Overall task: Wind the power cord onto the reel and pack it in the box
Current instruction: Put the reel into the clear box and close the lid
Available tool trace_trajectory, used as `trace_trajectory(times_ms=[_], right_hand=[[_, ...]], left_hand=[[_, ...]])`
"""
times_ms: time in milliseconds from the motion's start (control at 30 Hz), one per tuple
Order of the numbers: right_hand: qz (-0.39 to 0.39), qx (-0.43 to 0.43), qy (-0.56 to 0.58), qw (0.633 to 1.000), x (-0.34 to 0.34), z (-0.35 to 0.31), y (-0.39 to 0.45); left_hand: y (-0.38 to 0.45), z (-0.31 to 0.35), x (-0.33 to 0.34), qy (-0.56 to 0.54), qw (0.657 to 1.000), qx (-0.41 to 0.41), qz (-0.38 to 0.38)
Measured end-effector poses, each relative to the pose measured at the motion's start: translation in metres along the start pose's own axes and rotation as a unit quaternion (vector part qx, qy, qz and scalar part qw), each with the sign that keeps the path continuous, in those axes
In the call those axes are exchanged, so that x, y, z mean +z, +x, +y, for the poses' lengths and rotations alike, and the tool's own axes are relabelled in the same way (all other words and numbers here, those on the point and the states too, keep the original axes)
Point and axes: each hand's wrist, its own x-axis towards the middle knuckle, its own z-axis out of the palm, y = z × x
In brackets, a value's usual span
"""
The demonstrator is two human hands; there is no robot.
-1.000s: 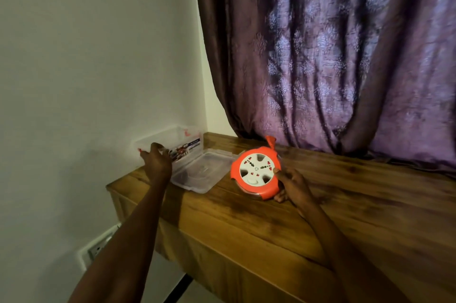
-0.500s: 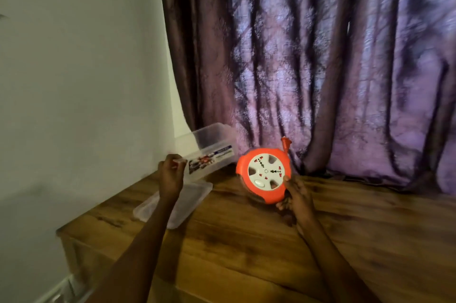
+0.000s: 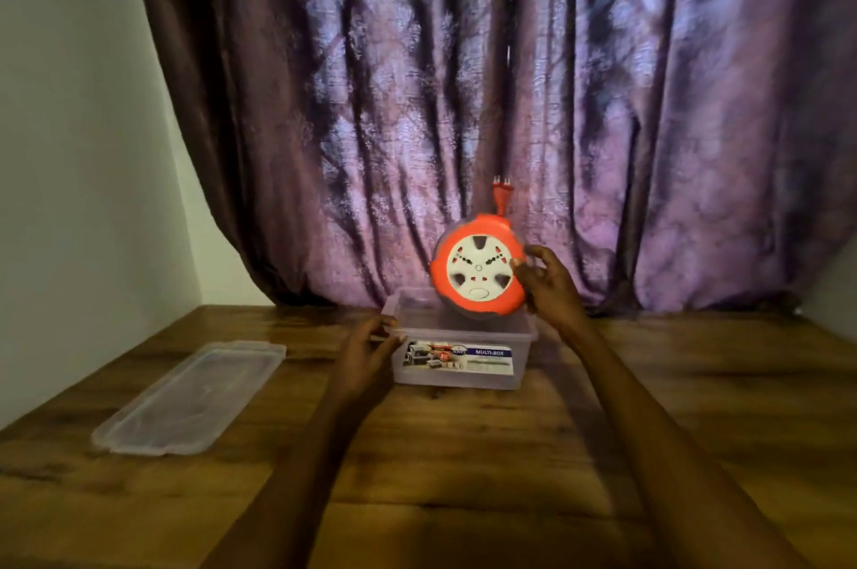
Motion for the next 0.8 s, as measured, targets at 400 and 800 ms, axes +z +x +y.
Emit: trace_trajectory(times_ms=[400,800], right_hand=[[-0.258,0.004,-0.302,0.918,0.005,0.000,0.010],[-0.289,0.075,-0.298,0.906,0.038,0.011,0.030]], left_hand=[[-0.015,-0.005,0.002,0.153,0.987,0.037,0.012],[-0.021,0.000,-0.001,0.320,0.940,0.110,0.048]])
